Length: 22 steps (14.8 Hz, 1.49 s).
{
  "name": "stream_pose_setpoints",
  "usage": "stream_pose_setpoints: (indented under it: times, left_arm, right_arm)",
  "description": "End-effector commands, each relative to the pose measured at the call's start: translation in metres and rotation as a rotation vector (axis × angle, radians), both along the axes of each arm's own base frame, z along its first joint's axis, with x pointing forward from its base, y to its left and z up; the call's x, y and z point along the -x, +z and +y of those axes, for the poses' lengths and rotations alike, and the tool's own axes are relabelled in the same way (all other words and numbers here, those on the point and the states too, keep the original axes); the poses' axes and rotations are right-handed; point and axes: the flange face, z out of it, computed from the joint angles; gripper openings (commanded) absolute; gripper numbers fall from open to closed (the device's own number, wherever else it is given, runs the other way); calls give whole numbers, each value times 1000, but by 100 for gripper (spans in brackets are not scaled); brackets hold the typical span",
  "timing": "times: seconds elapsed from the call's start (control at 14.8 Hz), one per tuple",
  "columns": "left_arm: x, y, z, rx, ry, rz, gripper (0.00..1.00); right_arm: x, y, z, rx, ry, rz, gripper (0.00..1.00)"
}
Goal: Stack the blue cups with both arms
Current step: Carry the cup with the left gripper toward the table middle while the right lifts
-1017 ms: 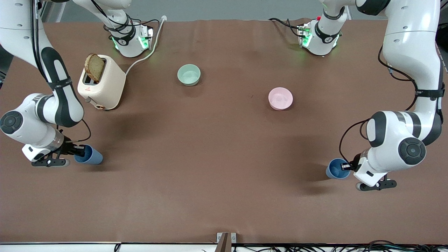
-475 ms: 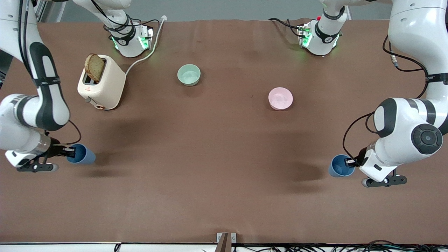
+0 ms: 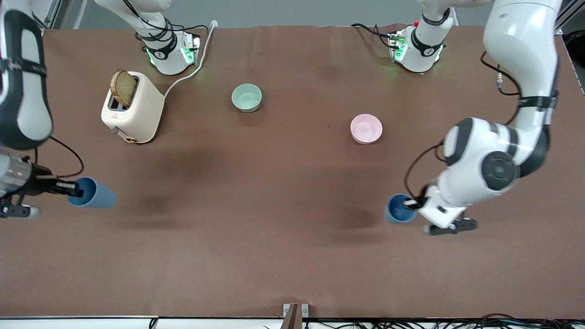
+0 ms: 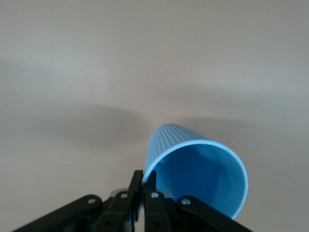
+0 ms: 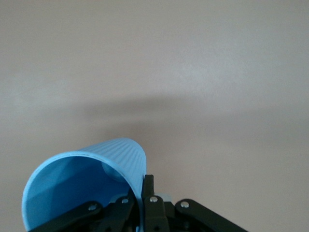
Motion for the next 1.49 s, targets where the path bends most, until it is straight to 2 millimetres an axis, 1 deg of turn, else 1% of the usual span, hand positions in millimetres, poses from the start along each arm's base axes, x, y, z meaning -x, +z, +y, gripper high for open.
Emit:
stream_pose_setpoints:
  times: [0.0, 0.07, 0.14, 0.2, 0.27, 0.41, 0.47, 0.54, 0.61, 0.68, 0.75, 0.81, 0.88, 0.95, 1.02, 1.08, 1.15, 1.22, 1.29, 1.36, 1.42]
  left_arm:
    - [28, -20, -84, -5, 7, 27, 0]
    - [37, -23, -108, 2, 19, 22, 0]
    - [47, -30, -133, 8, 35, 22, 0]
    - [58, -33, -156, 15, 45, 16, 0]
    - [67, -43, -176, 24, 58, 13, 0]
    - [85, -58, -209, 36, 78, 13, 0]
    - [100, -61, -230, 35, 69, 11, 0]
    - [106, -62, -237, 33, 72, 14, 0]
    - [107, -66, -239, 34, 74, 19, 0]
    - [109, -76, -242, 37, 86, 27, 0]
    - [116, -82, -255, 50, 102, 22, 0]
    - [124, -89, -266, 57, 118, 21, 0]
    - [125, -96, -268, 55, 124, 22, 1]
    - [126, -96, -269, 55, 122, 22, 8]
    - [124, -97, -267, 58, 128, 25, 35]
    - [125, -95, -268, 58, 127, 21, 88]
    - [123, -89, -267, 62, 126, 12, 100]
    - [117, -78, -263, 65, 134, 2, 100]
    - [108, -55, -256, 73, 141, -25, 100]
    - [95, -38, -238, 57, 161, -37, 100]
    - [80, -14, -217, 45, 187, -52, 100]
  right_arm:
    - [40, 82, 4, -31, -35, 4, 1]
    - [49, 103, 2, -34, -34, 23, 1]
    - [56, 120, -1, -37, -35, 42, 1]
    - [62, 134, -1, -40, -30, 65, 1]
    - [66, 148, 1, -26, -22, 81, 1]
    - [67, 151, 9, -14, -10, 89, 1]
    - [64, 149, 14, -13, -17, 87, 1]
    - [62, 149, 16, -11, -25, 84, 1]
    - [60, 148, 25, -9, -23, 81, 1]
    - [57, 148, 36, -6, -34, 75, 1]
    - [56, 148, 48, -9, -52, 76, 1]
    - [54, 148, 69, -5, -60, 80, 1]
    - [52, 145, 99, 5, -60, 84, 1]
    - [47, 142, 131, 29, -72, 68, 1]
    - [43, 141, 165, 48, -98, 35, 1]
    - [41, 133, 198, 41, -129, 24, 1]
    - [40, 126, 226, 27, -136, 23, 1]
    - [40, 119, 253, 16, -143, 18, 1]
    - [41, 114, 275, 3, -155, 16, 1]
    - [41, 105, 295, -11, -162, 21, 1]
    - [45, 98, 322, -25, -171, 27, 1]
